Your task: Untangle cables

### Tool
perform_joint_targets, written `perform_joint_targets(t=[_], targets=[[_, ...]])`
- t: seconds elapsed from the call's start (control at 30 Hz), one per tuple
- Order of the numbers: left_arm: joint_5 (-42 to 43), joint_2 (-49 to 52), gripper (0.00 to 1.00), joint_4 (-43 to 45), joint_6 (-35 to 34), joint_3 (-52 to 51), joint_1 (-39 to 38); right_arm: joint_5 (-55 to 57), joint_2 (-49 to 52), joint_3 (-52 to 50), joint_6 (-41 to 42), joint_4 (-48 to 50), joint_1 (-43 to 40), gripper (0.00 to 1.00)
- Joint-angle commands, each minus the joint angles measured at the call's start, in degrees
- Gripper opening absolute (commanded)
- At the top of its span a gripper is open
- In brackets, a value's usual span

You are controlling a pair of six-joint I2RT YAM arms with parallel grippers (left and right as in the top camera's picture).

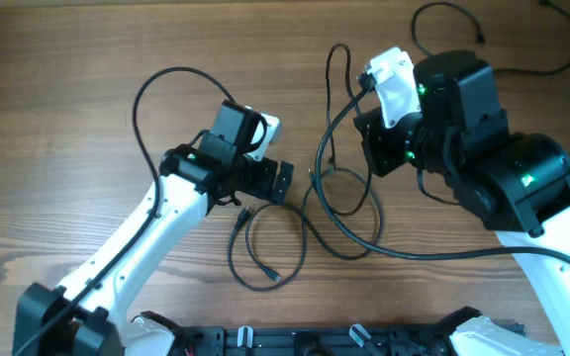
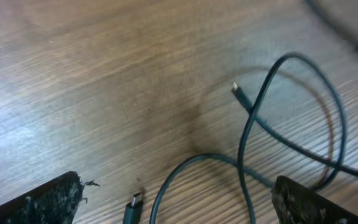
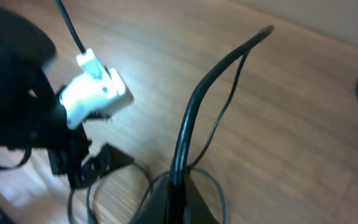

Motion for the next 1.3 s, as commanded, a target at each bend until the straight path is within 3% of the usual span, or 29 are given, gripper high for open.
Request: perform_joint_targets(t=[0.0, 0.27, 0.6, 1.13, 1.17, 1.27], targets=[[4.04, 3.19, 1.0, -1.2, 5.73, -0.15, -0.37, 2.73, 0.09, 0.61, 1.6, 2.75, 0.09, 0.04], [9.42, 4.2, 1.0, -1.55, 12.39, -0.24, -0.37, 5.09, 0.09, 0.61, 5.99, 13.7, 0.07, 0.04], [9.66, 4.2, 1.0, -0.98, 14.29, -0.24, -0.37, 3.76, 0.09, 0.61, 8.87, 22.32, 0.07, 0.04], [10.1, 10.78, 1.0, 4.07, 15.56, -0.59, -1.14, 2.25, 0.04, 0.61, 9.33, 23.32, 0.07, 0.04], [10.1, 11.82, 0.98, 4.63, 15.56, -0.59, -1.46, 2.25, 0.04, 0.61, 9.33, 23.3, 0.07, 0.04], [10.1, 13.7, 0.59, 6.51, 15.54, -0.59, -2.21, 2.25, 0.04, 0.61, 9.33, 23.3, 0.07, 0.04]])
